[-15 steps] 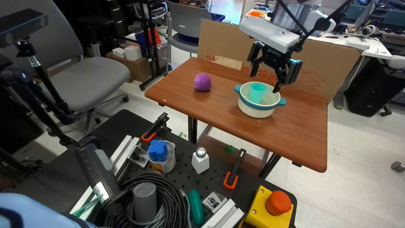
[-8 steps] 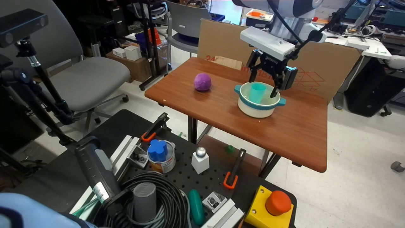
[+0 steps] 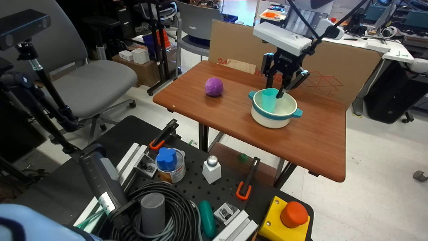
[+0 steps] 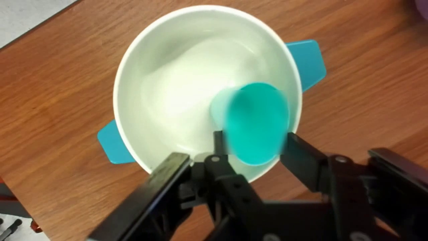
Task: Remove the blue cup from the white bowl and put it on the table
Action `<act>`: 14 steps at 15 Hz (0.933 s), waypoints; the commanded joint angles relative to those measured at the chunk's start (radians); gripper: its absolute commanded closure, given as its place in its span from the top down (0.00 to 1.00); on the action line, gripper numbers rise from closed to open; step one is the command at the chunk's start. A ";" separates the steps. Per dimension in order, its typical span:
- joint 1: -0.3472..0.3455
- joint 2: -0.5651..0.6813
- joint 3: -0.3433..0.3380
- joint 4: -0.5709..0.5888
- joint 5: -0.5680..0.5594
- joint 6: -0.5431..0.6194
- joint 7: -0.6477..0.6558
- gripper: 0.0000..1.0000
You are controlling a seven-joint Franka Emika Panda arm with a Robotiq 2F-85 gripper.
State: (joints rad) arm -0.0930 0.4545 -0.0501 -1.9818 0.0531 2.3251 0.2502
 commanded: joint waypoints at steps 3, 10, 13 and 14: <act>-0.008 -0.073 0.002 -0.029 0.085 -0.066 -0.034 0.14; -0.002 -0.311 0.012 -0.132 0.208 -0.051 -0.070 0.10; 0.013 -0.336 0.016 -0.076 0.276 -0.053 -0.025 0.10; 0.019 -0.324 0.017 -0.050 0.291 -0.047 -0.009 0.10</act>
State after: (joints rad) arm -0.0888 0.1372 -0.0370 -2.0714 0.2827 2.2747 0.2080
